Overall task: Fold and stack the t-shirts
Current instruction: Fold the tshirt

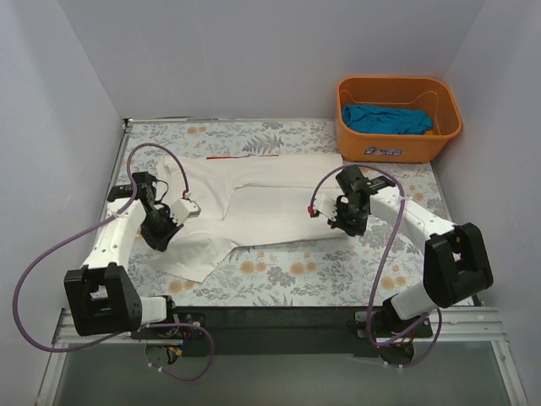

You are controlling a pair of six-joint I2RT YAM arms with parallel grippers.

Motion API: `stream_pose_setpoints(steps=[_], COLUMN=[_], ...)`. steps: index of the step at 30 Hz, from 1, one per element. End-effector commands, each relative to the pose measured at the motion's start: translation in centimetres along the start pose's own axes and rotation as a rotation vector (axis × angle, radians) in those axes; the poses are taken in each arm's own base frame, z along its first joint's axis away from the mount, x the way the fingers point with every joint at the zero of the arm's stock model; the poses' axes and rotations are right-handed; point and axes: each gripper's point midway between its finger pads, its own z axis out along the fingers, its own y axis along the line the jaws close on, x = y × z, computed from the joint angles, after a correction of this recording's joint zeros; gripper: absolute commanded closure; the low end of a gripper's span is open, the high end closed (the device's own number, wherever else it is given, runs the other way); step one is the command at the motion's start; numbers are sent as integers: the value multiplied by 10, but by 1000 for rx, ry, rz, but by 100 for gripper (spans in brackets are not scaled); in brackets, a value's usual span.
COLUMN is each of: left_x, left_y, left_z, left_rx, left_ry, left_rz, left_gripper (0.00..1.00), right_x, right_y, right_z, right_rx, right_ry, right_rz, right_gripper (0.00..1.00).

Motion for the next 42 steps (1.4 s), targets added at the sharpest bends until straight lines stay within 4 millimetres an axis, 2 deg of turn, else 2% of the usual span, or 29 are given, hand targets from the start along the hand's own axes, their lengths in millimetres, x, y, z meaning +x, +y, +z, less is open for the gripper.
stream_pose_setpoints(steps=[1, 3, 7, 10, 11, 13, 14, 15, 16, 17, 19, 22, 28, 36, 42], left_x=[14, 22, 18, -7, -20, -36, -44, -55, -59, -63, -71, -81, -102, -119, -123], left_y=[-27, -38, -34, -13, 3, 18, 26, 41, 46, 52, 67, 90, 133, 162, 182], left_z=[-14, -17, -27, -46, -54, -61, -57, -66, -67, -67, -64, -59, -58, -44, -32], left_rx=[33, 59, 17, -16, -18, -23, -1, -34, -37, -42, -52, -87, -154, -148, -177], left_ry=[1, 21, -10, -82, -104, -135, -138, -162, -168, -174, -177, -179, -196, -204, -192], left_rz=[64, 93, 103, 69, 48, 12, 1, 4, -2, -6, -14, -22, -49, -107, -112], left_gripper=[100, 100, 100, 100, 100, 100, 100, 100, 100, 100, 100, 100, 100, 100, 100], right_x=[13, 18, 21, 16, 14, 8, 7, 5, 1, 1, -6, -12, -18, -22, -28], right_y=[22, 32, 36, 27, 24, 9, 3, -3, -18, -25, -45, -64, -95, -127, -149], right_z=[-11, -15, -27, -34, -35, -39, -37, -38, -46, -42, -51, -50, -43, -30, -23], right_rx=[-44, -54, -44, -21, -19, -10, -18, -16, 16, 8, 44, 58, 71, 81, 92], right_ry=[13, 11, 5, -10, -14, -23, -16, -19, -33, -23, -34, -21, 6, 42, 50], right_rz=[-14, -15, -33, -41, -38, -31, -28, -27, -20, -30, -36, -65, -99, -120, -117], right_gripper=[99, 99, 99, 99, 99, 99, 99, 99, 99, 99, 99, 99, 99, 99, 99])
